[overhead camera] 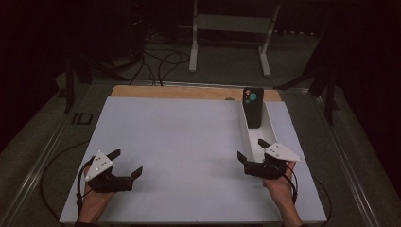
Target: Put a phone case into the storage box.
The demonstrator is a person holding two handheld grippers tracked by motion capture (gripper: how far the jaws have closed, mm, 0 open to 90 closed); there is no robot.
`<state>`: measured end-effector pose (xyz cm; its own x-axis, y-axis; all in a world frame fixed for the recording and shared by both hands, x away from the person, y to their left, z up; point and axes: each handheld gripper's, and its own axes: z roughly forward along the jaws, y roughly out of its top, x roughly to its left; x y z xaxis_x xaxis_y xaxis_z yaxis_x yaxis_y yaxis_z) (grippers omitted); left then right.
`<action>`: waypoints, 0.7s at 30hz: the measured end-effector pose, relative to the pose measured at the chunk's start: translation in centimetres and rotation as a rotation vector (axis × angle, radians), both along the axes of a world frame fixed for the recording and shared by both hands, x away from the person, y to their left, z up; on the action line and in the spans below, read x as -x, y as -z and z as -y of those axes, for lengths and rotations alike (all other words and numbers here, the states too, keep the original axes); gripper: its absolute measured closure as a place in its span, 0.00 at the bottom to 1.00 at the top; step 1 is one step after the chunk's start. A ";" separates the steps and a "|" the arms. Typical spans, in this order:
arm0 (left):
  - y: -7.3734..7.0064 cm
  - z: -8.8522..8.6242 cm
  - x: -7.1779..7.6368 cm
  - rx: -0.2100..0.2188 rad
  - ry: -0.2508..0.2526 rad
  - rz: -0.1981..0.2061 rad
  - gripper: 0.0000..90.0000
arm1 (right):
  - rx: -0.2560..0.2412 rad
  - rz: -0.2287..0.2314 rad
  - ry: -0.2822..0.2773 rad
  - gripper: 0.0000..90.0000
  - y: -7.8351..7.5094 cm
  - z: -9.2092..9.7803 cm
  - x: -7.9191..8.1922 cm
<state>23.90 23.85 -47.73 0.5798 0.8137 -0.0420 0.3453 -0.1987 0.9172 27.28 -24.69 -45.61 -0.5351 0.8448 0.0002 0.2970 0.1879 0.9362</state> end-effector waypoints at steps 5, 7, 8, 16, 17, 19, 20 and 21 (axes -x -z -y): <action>0.0 0.0 0.1 0.000 0.002 0.005 0.00 | 0.009 0.015 -0.003 0.09 0.5 0.5 0.6; 0.0 0.0 0.1 0.001 0.002 0.010 0.00 | -0.003 0.019 -0.006 0.09 0.7 0.6 0.9; 0.0 0.0 0.2 0.003 0.004 0.013 0.00 | -0.003 0.025 -0.009 0.09 0.7 0.7 1.0; -0.2 -0.3 0.5 0.013 -0.019 0.058 0.00 | -0.043 0.067 -0.009 0.09 1.2 1.4 2.3; -0.2 -0.3 0.5 0.013 -0.019 0.061 0.00 | -0.040 0.066 -0.005 0.09 1.3 1.5 2.4; -0.2 -0.3 0.5 0.014 -0.021 0.065 0.00 | -0.046 0.071 -0.006 0.09 1.5 1.6 2.6; -0.2 -0.3 0.6 0.012 -0.021 0.065 0.00 | -0.051 0.071 -0.006 0.09 1.6 1.7 2.8; -0.2 -0.3 0.6 0.011 -0.020 0.067 0.00 | -0.048 0.074 -0.004 0.09 1.6 1.7 2.8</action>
<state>23.30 24.19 -47.50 0.5652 0.8249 -0.0128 0.2872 -0.1822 0.9404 24.45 -26.37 -47.24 -0.5388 0.8424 0.0010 0.2258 0.1432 0.9636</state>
